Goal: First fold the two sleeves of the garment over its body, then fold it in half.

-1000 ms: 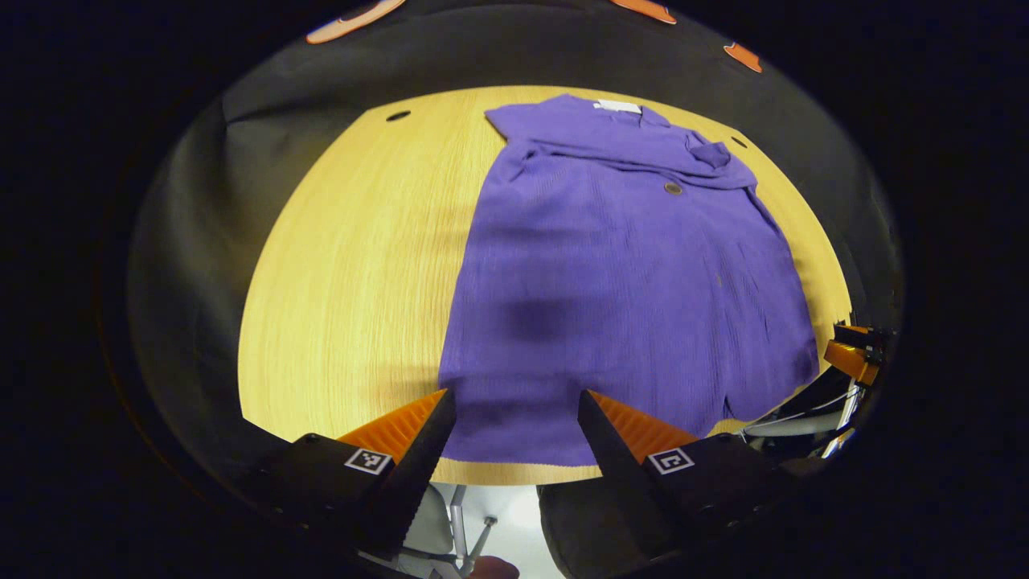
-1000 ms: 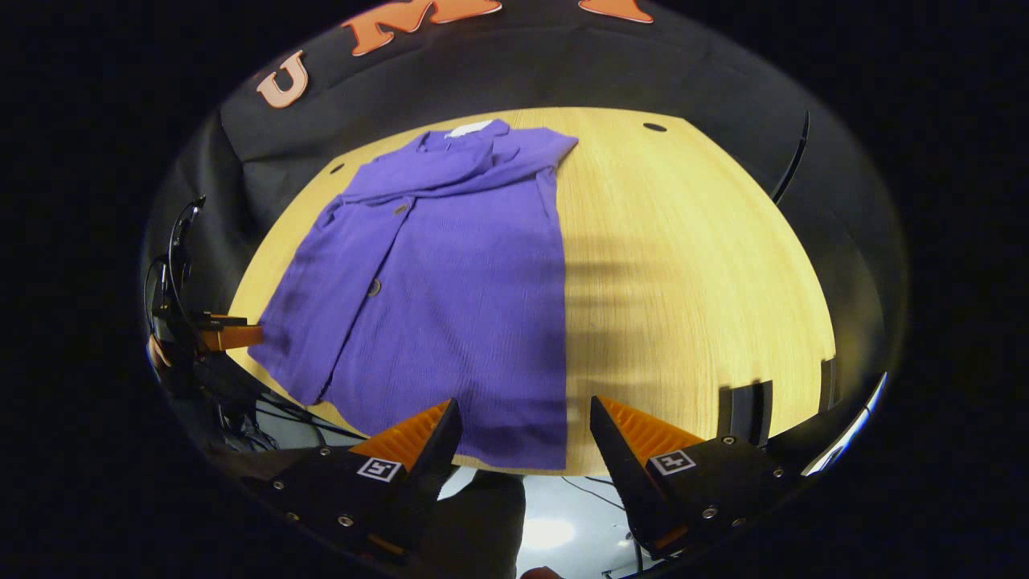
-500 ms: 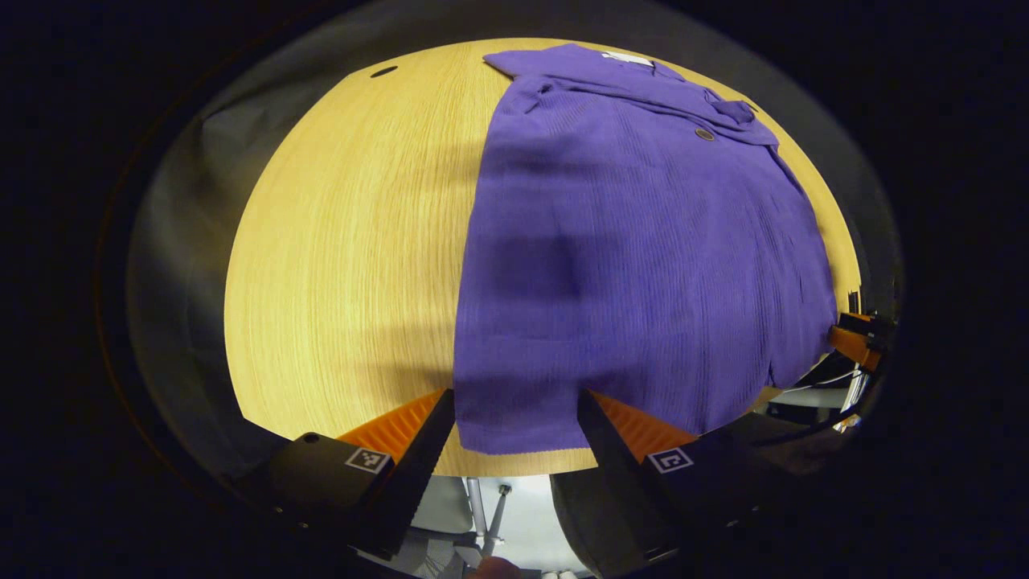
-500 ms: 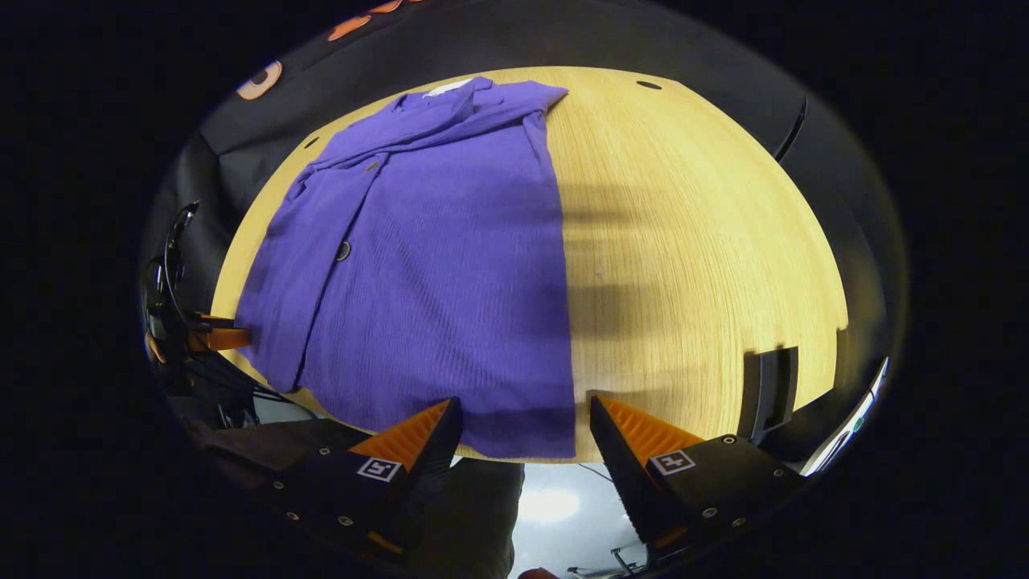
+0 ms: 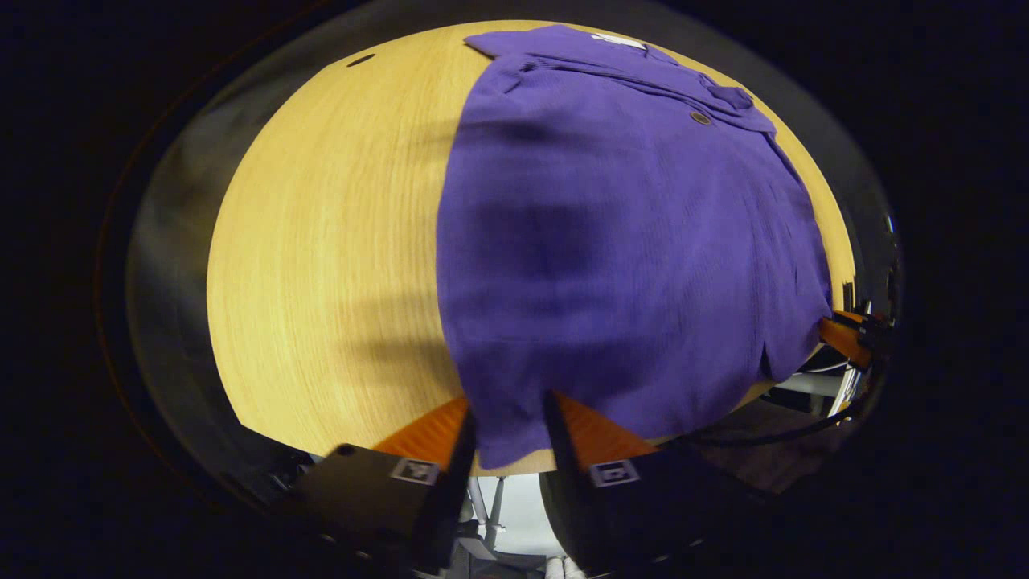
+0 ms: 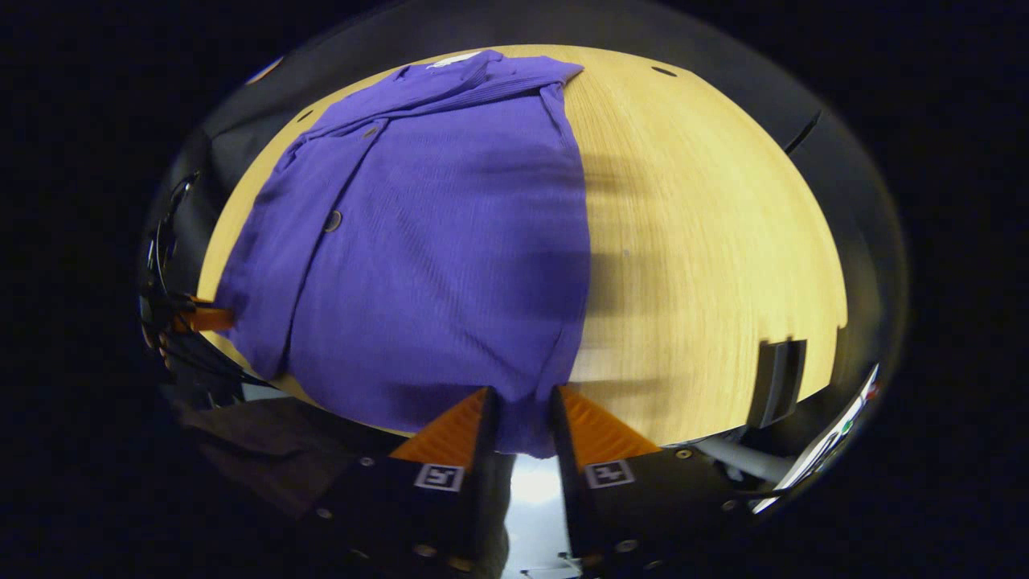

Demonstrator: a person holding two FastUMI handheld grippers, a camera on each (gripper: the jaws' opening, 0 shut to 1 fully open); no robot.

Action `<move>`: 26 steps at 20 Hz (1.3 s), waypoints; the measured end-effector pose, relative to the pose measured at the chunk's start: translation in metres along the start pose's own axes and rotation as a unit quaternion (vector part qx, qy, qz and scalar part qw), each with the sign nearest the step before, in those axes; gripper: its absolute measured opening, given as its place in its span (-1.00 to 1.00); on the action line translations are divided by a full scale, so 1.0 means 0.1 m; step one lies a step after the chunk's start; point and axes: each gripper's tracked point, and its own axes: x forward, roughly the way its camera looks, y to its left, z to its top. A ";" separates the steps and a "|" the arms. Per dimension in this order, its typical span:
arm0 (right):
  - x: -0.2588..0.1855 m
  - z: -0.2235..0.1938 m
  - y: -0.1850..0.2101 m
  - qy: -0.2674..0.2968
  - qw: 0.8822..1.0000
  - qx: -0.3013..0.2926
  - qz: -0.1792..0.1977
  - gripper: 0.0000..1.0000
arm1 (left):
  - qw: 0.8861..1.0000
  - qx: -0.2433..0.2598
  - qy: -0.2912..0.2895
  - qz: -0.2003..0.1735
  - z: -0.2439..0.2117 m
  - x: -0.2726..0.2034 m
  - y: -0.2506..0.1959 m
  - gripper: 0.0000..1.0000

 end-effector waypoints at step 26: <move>-1.09 1.78 0.32 -0.168 0.972 0.093 0.136 -0.94 | 0.978 0.101 -0.184 -0.001 1.91 -1.25 -0.22 -0.81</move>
